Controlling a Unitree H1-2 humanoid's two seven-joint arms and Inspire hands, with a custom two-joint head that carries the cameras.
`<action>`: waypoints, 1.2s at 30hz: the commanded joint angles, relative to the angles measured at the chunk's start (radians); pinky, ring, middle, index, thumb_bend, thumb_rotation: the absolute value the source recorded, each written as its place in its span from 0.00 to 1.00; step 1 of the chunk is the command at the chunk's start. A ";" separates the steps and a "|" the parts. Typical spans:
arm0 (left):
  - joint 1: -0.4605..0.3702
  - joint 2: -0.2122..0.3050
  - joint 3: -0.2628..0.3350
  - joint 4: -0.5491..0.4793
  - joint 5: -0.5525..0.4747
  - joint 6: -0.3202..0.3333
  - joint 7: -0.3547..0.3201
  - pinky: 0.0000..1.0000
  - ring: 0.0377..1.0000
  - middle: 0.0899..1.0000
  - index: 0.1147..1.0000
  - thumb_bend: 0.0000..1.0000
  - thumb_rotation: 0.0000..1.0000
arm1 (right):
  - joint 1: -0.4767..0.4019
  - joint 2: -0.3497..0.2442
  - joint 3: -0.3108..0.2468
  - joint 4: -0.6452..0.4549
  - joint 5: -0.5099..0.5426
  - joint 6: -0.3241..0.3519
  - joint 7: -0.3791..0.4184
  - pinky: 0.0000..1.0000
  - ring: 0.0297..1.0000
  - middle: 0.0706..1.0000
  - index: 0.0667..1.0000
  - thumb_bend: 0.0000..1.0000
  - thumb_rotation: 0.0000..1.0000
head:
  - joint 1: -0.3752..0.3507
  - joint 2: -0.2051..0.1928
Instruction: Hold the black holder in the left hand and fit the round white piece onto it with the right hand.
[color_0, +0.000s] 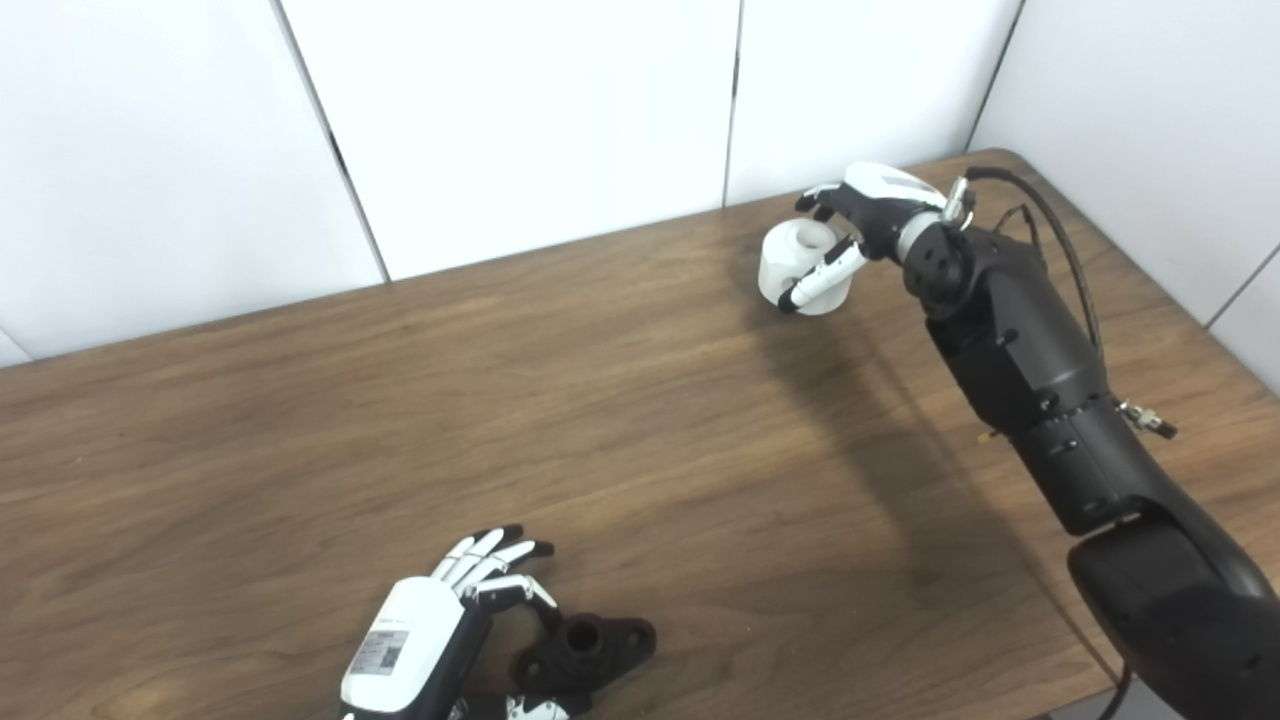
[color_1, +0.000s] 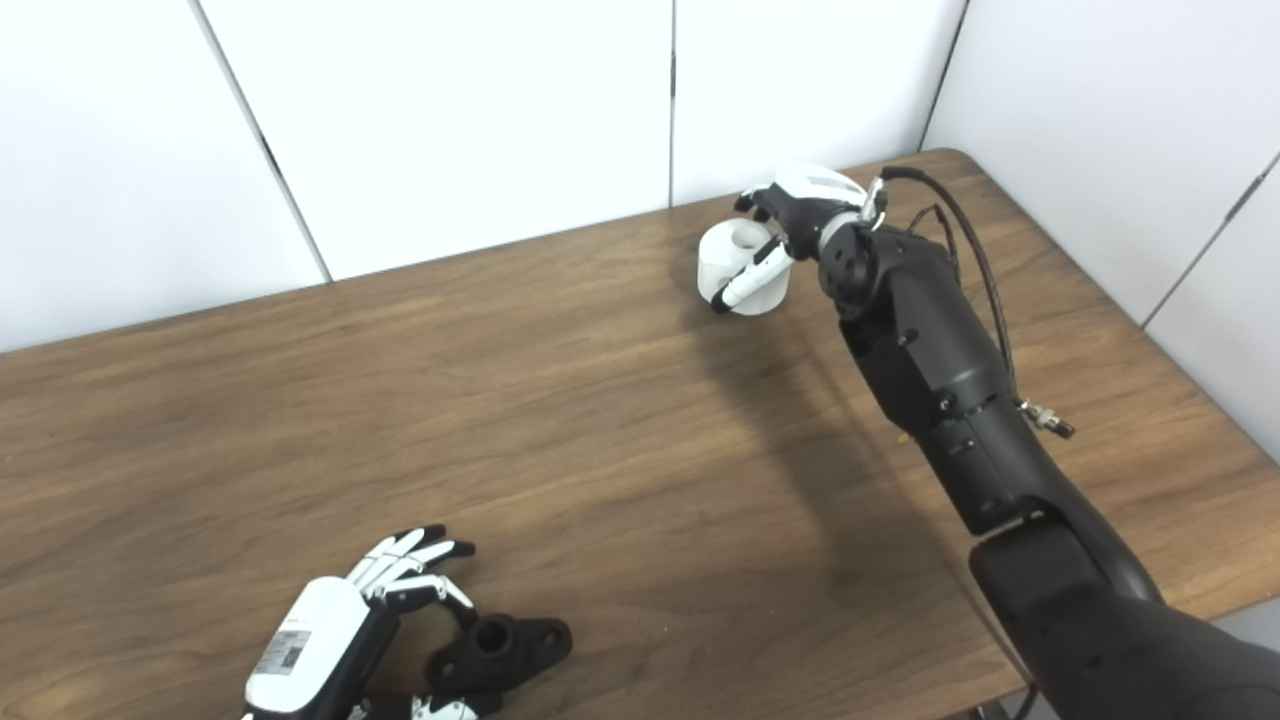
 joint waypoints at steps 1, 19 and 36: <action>0.037 0.020 -0.010 0.017 0.037 0.046 -0.057 0.93 0.93 0.84 0.43 0.51 0.06 | -0.065 -0.014 0.002 0.002 -0.012 0.001 -0.031 0.86 0.94 0.85 0.88 0.91 0.36 | 0.002 -0.001; 0.043 0.005 -0.014 0.000 0.043 0.053 -0.054 0.93 0.92 0.83 0.43 0.51 0.06 | -0.082 -0.021 0.018 0.047 -0.024 0.001 -0.035 0.74 0.85 0.77 0.80 0.89 0.32 | 0.016 0.007; 0.039 0.002 -0.021 -0.017 0.047 0.070 -0.061 0.93 0.92 0.83 0.43 0.51 0.06 | -0.088 -0.076 0.099 0.024 -0.036 -0.004 -0.007 0.91 0.86 0.67 0.66 0.87 0.28 | 0.021 0.020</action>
